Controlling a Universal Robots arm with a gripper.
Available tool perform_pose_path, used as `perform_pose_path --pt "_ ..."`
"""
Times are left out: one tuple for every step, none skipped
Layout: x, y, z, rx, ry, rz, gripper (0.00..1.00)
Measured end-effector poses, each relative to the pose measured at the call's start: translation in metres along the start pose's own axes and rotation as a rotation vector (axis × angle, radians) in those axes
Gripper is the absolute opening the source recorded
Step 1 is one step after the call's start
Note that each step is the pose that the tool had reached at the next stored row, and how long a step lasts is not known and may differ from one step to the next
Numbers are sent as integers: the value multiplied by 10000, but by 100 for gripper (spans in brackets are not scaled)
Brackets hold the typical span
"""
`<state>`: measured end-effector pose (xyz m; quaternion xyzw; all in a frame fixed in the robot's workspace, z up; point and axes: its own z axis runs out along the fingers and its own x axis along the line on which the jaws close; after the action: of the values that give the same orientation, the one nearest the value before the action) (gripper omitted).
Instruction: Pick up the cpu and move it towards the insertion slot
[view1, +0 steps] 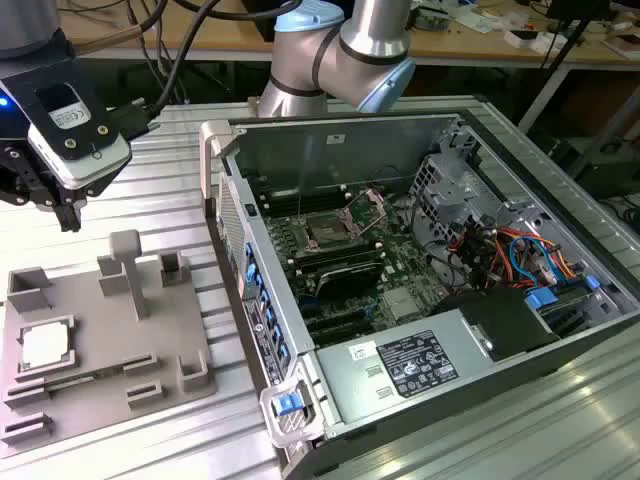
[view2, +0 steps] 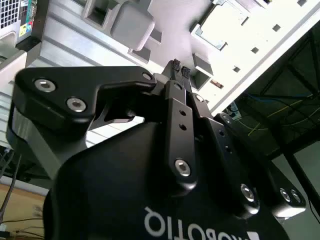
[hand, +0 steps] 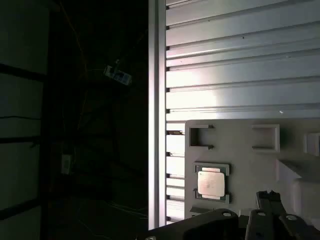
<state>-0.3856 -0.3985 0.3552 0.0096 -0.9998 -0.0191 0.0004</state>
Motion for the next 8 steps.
perform_pose_path --pt "0 0 0 -1 -1 0 11" --pt "0 0 0 0 -1 0 11" --pt "0 0 0 -1 -1 0 11" --pt "0 0 0 0 0 0 11" --pt "0 0 0 0 -1 0 11" --pt "2 -1 2 -1 -2 0 11" --pt "6 -1 3 -1 -1 0 11" --pt "10 0 4 0 0 1 11"
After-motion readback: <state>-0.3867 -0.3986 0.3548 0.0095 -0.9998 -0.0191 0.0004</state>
